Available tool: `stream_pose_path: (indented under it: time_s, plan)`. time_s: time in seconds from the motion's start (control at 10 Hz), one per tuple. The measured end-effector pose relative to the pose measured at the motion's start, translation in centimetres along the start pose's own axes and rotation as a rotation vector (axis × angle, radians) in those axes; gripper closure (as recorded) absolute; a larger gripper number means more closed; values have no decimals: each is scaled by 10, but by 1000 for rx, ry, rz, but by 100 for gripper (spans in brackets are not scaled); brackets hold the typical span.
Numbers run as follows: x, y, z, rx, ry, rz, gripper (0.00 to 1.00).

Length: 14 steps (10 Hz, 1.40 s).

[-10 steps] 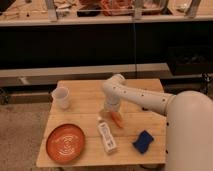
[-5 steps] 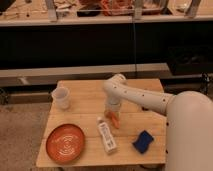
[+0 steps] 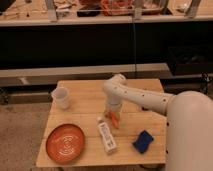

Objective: Drag the pepper across the table

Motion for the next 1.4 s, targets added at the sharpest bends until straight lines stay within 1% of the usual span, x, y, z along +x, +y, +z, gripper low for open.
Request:
stream_pose_path:
  time_s: [0.2,0.3,0.4,0.5,0.6,0.8,0.9,1.0,1.1,1.2,1.4]
  plan:
    - [0,-3,-3,-6,9,-5,39]
    - [1,-4,-4,-6,10,-5,43]
    - [3,-3,-5,-6,13,-3,50]
    - [5,-1,-5,-6,14,-3,53]
    - [6,0,-6,-6,15,-4,53]
    - [8,0,-7,-8,18,-9,47]
    - [9,1,-8,-10,21,-11,47]
    - [10,1,-9,-11,24,-12,49]
    - [11,2,-9,-12,27,-13,56]
    - [11,3,-10,-14,28,-13,58]
    - [13,3,-9,-16,29,-14,52]
